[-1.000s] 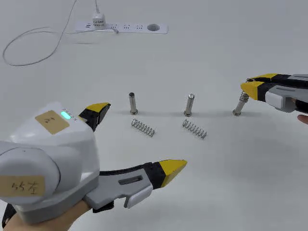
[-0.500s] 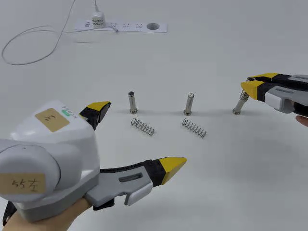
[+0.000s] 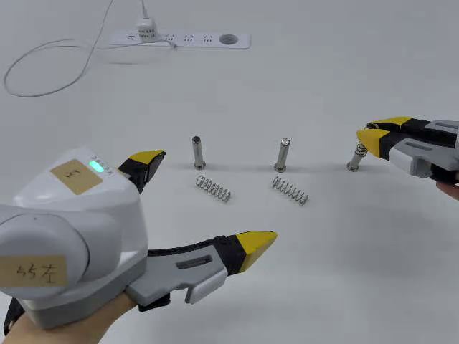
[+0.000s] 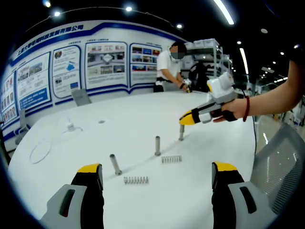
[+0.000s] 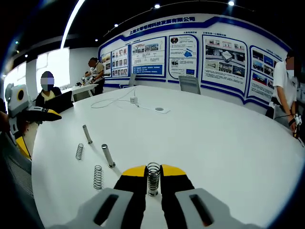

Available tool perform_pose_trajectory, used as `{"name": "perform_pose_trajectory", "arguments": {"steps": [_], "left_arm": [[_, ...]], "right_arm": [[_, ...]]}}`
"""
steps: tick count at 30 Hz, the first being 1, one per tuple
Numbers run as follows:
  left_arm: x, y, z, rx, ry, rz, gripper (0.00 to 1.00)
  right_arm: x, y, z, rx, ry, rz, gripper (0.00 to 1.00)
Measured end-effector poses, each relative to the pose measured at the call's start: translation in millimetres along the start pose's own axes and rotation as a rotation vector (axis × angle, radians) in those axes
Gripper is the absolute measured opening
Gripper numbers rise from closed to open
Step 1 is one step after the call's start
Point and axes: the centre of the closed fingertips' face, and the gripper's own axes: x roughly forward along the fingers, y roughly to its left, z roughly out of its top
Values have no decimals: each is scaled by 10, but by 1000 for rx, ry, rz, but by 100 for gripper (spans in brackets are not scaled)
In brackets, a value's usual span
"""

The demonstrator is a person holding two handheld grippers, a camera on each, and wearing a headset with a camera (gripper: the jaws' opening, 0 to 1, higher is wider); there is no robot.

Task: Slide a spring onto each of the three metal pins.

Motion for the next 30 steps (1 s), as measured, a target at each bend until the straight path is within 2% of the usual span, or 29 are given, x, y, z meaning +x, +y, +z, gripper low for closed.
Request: {"name": "perform_pose_trajectory", "arguments": {"steps": [18,28,30], "left_arm": [[-7,7,10,4,0,-1,96],[0,-1,16,9,0,-5,96],[0,-3,19,11,1,-5,96]], "right_arm": [[98,55,-244,17,63,5,11],[90,74,-251,14,67,8,12],[89,88,-269,15,73,11,17]]}}
